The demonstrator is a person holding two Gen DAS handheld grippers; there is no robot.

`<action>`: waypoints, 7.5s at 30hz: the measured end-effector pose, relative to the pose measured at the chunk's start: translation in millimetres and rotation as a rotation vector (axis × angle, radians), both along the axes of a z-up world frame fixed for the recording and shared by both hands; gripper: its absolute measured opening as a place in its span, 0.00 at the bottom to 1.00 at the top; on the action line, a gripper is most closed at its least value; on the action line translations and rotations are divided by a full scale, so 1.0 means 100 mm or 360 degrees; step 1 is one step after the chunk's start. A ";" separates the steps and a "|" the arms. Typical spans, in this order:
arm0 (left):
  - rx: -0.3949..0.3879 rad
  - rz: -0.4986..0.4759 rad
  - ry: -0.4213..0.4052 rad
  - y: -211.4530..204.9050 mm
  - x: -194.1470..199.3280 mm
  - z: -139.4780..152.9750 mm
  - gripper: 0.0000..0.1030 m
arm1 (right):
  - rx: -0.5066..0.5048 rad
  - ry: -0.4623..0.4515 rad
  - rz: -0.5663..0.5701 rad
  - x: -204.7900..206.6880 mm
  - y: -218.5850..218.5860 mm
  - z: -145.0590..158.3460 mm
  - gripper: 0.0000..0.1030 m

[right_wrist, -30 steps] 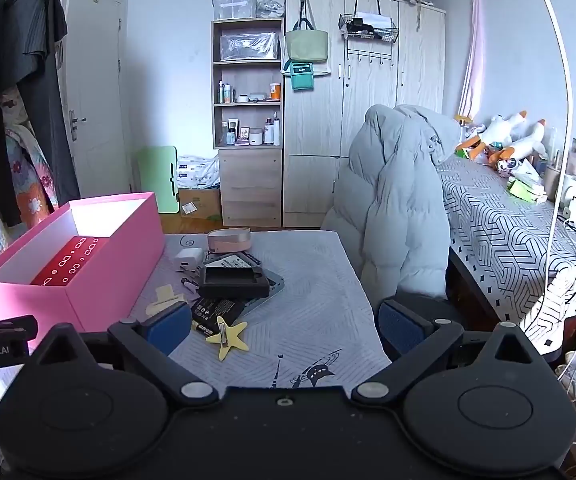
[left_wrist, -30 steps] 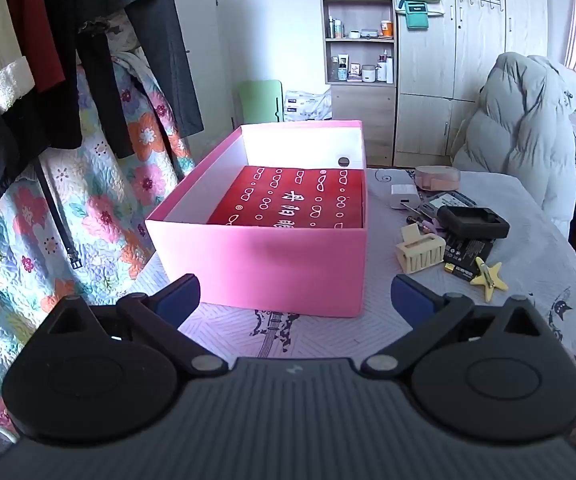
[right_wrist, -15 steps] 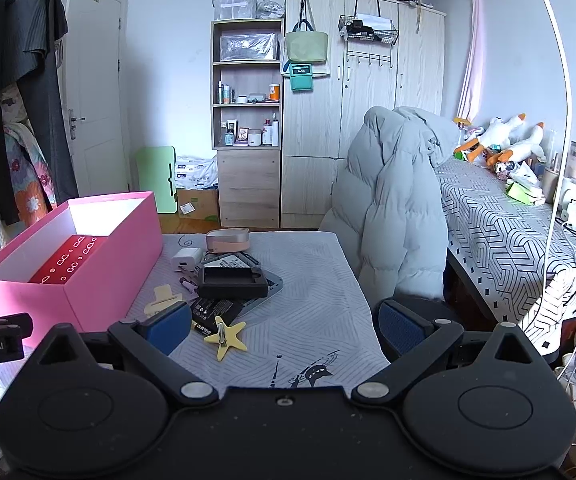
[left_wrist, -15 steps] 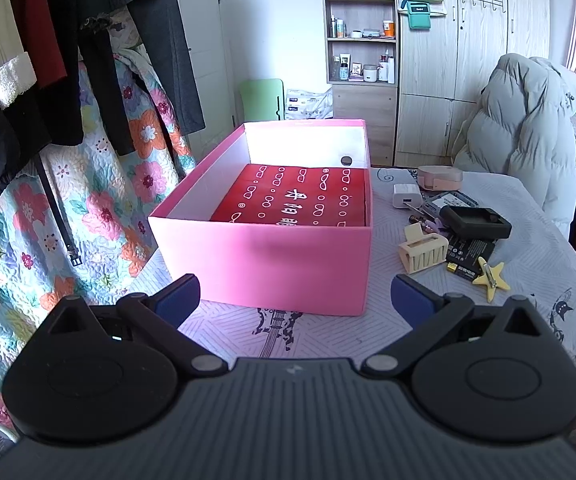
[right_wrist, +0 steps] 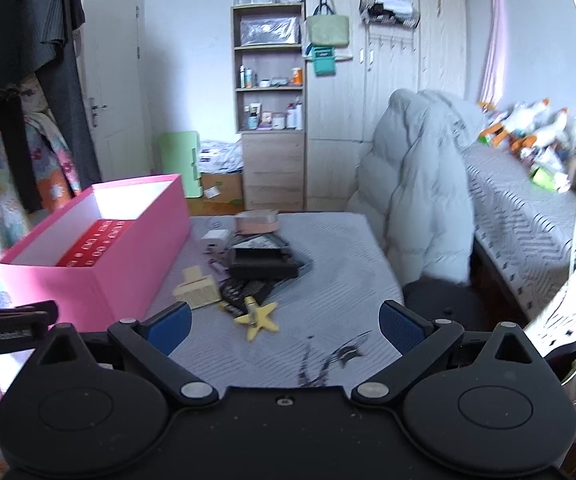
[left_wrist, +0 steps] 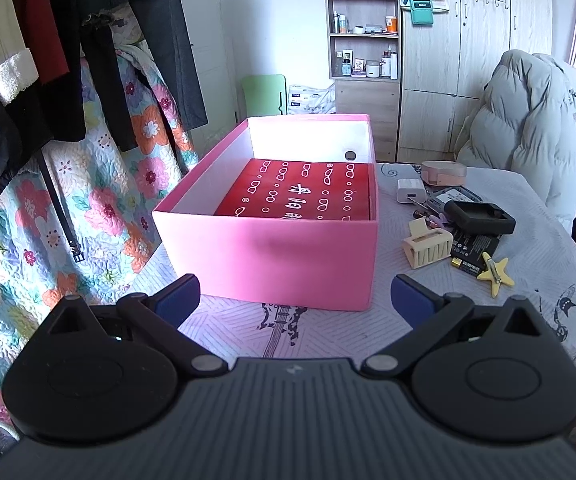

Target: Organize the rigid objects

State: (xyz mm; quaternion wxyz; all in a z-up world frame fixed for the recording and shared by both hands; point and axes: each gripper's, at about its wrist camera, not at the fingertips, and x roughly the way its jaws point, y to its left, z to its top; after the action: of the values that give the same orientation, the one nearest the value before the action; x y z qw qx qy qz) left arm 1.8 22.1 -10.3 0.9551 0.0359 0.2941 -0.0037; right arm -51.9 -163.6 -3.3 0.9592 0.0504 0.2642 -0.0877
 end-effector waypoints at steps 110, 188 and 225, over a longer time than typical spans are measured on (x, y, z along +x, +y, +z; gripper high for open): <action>0.0213 -0.0412 0.0801 1.08 3.09 -0.34 0.16 | 0.0040 0.0495 0.0366 2.35 -0.30 -0.71 1.00; 0.0019 -0.0343 0.0701 1.01 3.10 -0.50 0.03 | 0.0324 0.0741 0.0686 3.60 1.20 0.03 0.92; 0.0061 -0.0346 0.0713 0.96 3.11 -0.52 0.03 | 0.0068 0.0547 0.0356 1.58 -0.32 -0.49 0.90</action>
State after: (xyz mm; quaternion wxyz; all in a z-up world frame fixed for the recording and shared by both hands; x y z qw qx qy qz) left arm 312.7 118.3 -62.4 0.8592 0.0838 0.4929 -0.1087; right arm 106.3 -195.5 -52.6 0.9025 0.0252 0.4296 0.0178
